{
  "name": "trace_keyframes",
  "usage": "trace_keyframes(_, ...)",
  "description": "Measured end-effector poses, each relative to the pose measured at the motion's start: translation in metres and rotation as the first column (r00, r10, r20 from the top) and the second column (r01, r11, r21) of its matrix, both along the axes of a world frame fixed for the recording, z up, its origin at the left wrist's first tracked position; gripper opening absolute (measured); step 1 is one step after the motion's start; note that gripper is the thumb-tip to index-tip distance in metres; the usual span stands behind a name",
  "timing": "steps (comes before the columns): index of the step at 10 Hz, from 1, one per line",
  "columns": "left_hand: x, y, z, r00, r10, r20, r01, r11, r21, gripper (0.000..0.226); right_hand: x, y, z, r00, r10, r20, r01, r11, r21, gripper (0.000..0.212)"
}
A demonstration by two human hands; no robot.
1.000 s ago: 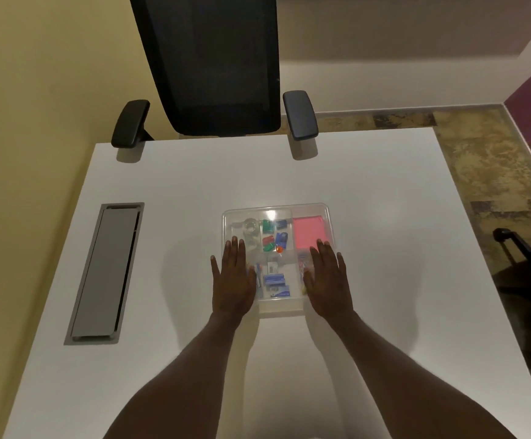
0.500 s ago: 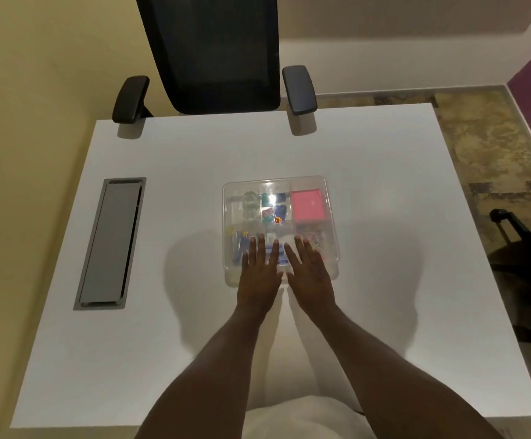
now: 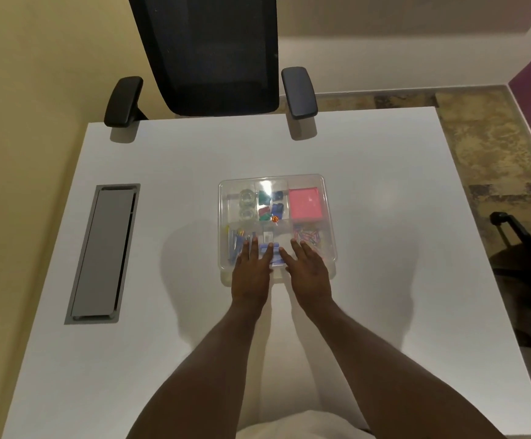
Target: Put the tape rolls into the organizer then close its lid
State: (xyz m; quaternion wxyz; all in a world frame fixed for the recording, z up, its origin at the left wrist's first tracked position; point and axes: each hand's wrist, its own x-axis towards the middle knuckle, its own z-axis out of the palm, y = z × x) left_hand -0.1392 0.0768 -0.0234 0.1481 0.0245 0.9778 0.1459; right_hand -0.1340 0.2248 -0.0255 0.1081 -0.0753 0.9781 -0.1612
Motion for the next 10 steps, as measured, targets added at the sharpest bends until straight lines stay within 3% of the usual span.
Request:
trace_keyframes(3,-0.059,-0.009,-0.002,1.0,-0.003,0.018,0.004,0.997,-0.073,0.071,-0.061,-0.01,0.003,0.999,-0.028,0.045,0.027,0.999,0.02,0.055)
trace_keyframes(6,-0.07,-0.008,0.003,0.999,-0.039,-0.014,0.038,0.995,-0.09,0.068,-0.074,-0.008,0.002,0.998,0.048,0.034,-0.051,0.995,0.081,0.058)
trace_keyframes(9,-0.042,-0.016,0.014,0.998,-0.008,-0.062,0.007,1.0,-0.023,0.06,-0.042,-0.021,0.014,0.924,0.138,-0.358,-0.088,0.984,0.152,0.044)
trace_keyframes(10,-0.035,-0.015,0.017,0.996,-0.023,-0.088,0.021,1.0,-0.016,0.06,-0.039,-0.021,0.015,0.928,0.103,-0.359,-0.045,0.985,0.168,0.049)
